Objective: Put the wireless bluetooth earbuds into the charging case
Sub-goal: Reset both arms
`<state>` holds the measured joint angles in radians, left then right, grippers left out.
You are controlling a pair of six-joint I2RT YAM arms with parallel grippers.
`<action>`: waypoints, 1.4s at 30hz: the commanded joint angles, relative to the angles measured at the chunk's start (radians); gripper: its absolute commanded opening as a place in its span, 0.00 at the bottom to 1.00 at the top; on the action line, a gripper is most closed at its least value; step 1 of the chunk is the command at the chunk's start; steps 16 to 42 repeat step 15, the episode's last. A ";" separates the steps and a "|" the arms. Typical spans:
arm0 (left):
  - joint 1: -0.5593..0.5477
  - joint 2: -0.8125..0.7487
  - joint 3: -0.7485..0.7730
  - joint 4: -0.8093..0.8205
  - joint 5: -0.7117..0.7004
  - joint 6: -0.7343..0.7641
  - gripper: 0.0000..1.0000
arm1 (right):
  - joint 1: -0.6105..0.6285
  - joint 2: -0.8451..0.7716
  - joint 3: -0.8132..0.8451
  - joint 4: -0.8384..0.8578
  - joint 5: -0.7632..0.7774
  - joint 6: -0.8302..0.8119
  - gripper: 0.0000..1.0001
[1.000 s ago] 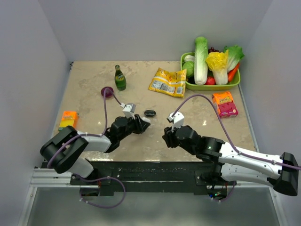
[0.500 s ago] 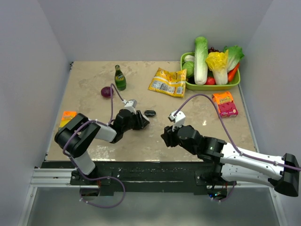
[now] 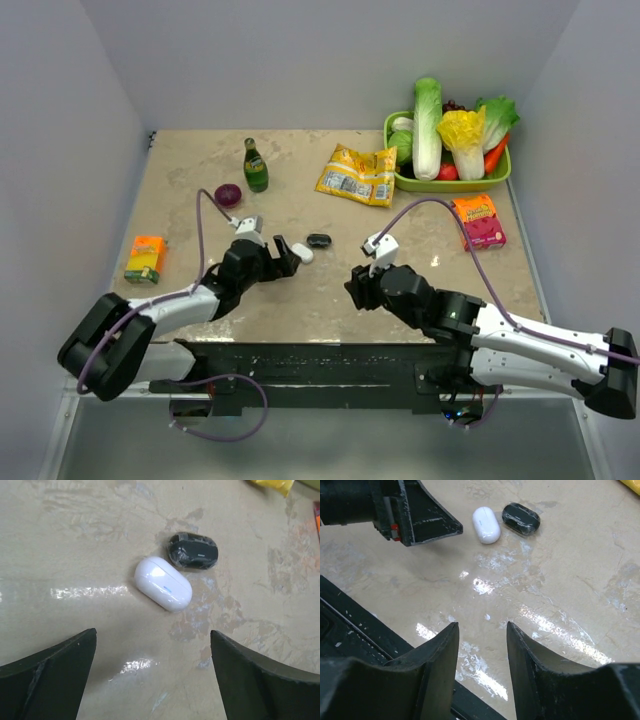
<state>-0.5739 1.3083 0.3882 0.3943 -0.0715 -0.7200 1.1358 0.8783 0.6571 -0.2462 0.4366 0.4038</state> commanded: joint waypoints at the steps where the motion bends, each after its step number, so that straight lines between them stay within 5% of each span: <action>1: -0.001 -0.165 -0.032 -0.084 -0.166 -0.062 1.00 | -0.002 -0.041 0.007 0.094 0.041 -0.008 0.47; 8: -0.029 -0.310 -0.038 -0.241 -0.389 -0.338 1.00 | -0.002 -0.067 -0.036 0.166 0.103 0.023 0.54; 11: -0.029 -0.317 -0.031 -0.224 -0.372 -0.256 1.00 | -0.002 -0.053 -0.030 0.168 0.131 0.079 0.59; 15: -0.030 -0.305 -0.025 -0.232 -0.340 -0.223 1.00 | -0.001 -0.041 -0.024 0.171 0.152 0.110 0.98; 42: -0.030 -0.305 -0.025 -0.232 -0.340 -0.223 1.00 | -0.001 -0.041 -0.024 0.171 0.152 0.110 0.98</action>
